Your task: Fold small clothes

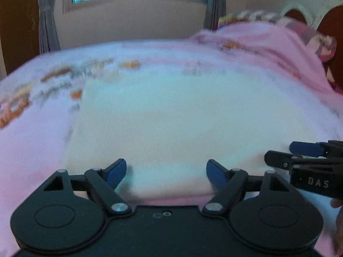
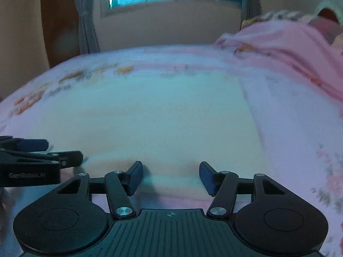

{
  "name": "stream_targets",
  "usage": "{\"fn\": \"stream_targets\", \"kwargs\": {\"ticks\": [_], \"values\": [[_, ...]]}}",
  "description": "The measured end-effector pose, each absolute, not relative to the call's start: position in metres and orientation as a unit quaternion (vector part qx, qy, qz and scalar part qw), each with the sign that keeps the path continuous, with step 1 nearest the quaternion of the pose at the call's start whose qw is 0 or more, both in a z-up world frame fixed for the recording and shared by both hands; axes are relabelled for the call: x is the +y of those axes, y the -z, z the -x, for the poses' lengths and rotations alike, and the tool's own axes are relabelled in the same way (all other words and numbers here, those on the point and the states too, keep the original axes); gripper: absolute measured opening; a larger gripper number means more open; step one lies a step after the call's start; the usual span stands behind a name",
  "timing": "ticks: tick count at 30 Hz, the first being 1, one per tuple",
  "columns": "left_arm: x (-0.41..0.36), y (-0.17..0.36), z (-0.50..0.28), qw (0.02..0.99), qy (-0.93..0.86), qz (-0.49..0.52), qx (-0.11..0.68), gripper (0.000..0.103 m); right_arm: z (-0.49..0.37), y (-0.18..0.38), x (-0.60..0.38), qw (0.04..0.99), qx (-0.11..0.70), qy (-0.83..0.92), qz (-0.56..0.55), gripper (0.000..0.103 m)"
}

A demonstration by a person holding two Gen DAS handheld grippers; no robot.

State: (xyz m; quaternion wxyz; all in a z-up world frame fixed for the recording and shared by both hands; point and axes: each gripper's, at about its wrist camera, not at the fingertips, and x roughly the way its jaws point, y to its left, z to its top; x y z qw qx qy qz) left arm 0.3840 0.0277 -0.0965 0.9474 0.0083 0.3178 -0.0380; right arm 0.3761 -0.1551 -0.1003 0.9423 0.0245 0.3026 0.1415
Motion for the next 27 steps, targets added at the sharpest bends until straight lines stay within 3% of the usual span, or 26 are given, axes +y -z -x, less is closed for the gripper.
{"fn": "stream_targets", "kwargs": {"ticks": [17,22,27], "values": [[0.020,0.110,-0.392,0.940,0.044,-0.020,0.338,0.081,-0.379,0.115,-0.133,0.934,0.312,-0.175,0.016,0.055],[0.037,0.098,-0.386,0.947,0.015,-0.003,0.320,0.081,-0.377,0.096,-0.128,0.944,0.275,-0.180,0.001,0.055],[0.036,0.113,-0.386,0.941,0.016,-0.036,0.336,0.082,-0.384,0.117,-0.103,0.932,0.312,-0.177,0.044,0.055]]}}
